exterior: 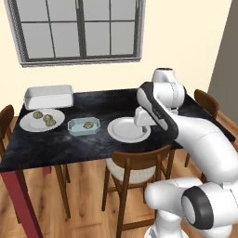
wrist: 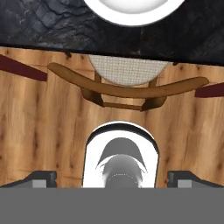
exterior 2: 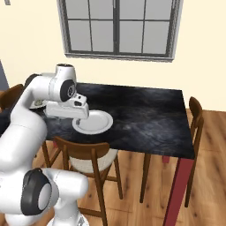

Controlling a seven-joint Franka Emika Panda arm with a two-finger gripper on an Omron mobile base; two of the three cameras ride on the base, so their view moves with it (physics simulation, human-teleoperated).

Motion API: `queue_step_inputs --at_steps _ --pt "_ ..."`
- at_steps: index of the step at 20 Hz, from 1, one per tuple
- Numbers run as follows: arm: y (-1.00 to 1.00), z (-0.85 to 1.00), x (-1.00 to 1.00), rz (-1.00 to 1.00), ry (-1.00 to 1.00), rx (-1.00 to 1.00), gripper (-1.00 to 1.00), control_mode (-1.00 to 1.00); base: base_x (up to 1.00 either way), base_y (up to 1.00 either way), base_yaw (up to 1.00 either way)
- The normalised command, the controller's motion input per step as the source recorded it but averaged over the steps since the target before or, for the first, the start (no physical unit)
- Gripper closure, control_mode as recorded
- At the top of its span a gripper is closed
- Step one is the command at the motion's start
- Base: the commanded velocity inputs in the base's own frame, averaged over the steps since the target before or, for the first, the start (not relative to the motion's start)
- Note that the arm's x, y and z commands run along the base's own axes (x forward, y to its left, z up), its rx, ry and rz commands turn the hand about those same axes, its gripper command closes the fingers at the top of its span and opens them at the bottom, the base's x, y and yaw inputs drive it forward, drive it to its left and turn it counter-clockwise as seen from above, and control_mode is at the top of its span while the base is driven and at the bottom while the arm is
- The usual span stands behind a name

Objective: Place two dumplings into each of the tupperware containers and then place the containers in the fridge.

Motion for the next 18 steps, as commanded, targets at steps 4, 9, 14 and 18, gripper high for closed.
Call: queue_step_inputs --at_steps 4,9,14,18 --pt "0.0 0.0 -0.09 -0.09 -0.04 0.0 -1.0 -1.0 0.0 0.0 0.0" --pt "0.02 0.0 -0.03 -0.01 0.0 0.0 -1.0 1.0 -0.36 0.52 -0.04" --pt "0.0 0.0 0.0 0.0 0.0 0.0 -1.0 1.0 -0.6 1.0 -0.14" --pt "0.0 0.0 0.0 0.0 0.0 0.0 -1.0 1.0 -0.17 1.0 -0.19"
